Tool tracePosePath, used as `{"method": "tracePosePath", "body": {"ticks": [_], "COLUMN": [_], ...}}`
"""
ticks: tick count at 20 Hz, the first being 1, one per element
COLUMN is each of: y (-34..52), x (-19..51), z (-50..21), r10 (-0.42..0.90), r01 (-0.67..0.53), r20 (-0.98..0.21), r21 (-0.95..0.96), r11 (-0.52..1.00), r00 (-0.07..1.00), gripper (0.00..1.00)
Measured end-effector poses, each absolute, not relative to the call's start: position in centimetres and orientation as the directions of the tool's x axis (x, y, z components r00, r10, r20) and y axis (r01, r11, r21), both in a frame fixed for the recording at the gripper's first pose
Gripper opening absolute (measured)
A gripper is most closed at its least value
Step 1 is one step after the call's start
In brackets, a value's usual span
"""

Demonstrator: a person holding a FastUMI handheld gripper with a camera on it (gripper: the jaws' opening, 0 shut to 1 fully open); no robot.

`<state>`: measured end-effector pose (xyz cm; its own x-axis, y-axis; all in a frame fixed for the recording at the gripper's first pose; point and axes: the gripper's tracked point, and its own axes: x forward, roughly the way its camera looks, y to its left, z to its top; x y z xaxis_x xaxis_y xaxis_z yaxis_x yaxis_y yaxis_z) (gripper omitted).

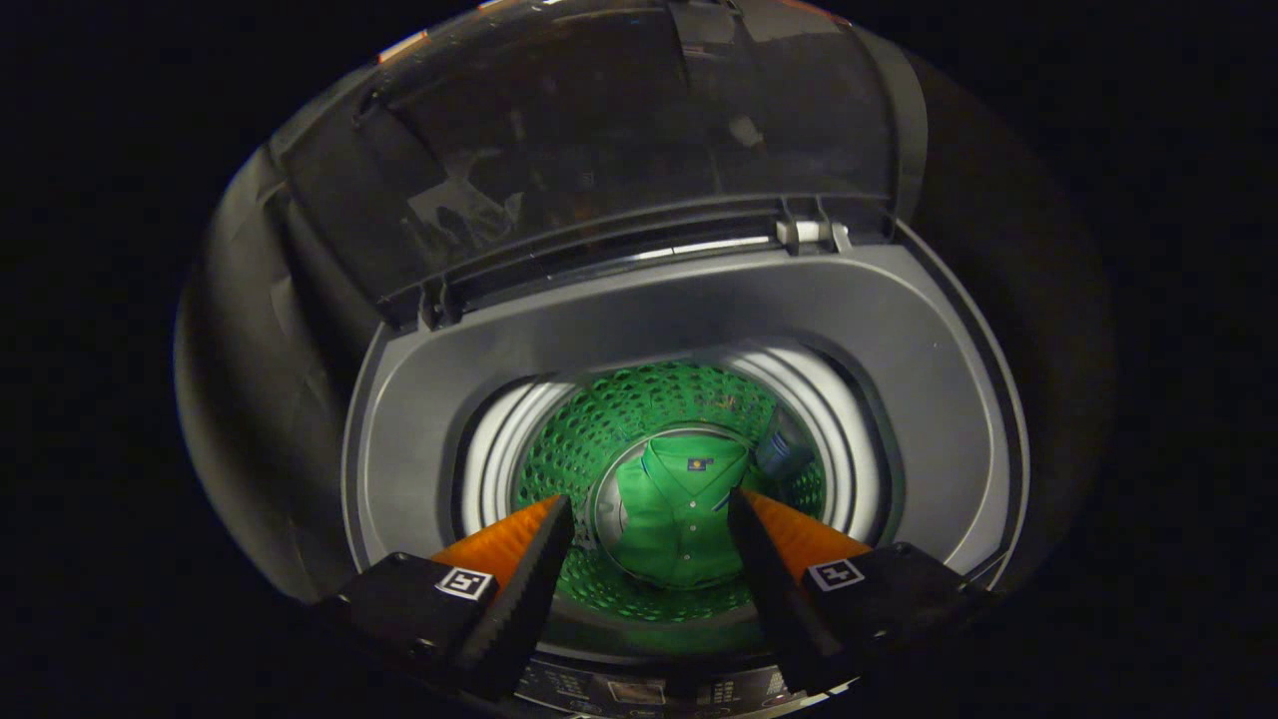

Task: Put the clothes into the washing machine and then close the washing machine lid.

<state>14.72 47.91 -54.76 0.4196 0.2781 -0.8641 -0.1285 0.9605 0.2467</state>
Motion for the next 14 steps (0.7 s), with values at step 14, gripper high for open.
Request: {"method": "tracePosePath", "body": {"ticks": [14], "y": [44.9], "x": [16.7], "z": [-33.8], "r10": [0.384], "r01": [-0.192], "r20": [-0.475], "r21": [0.404], "r11": [0.894], "r00": [0.792], "gripper": [0.98]}}
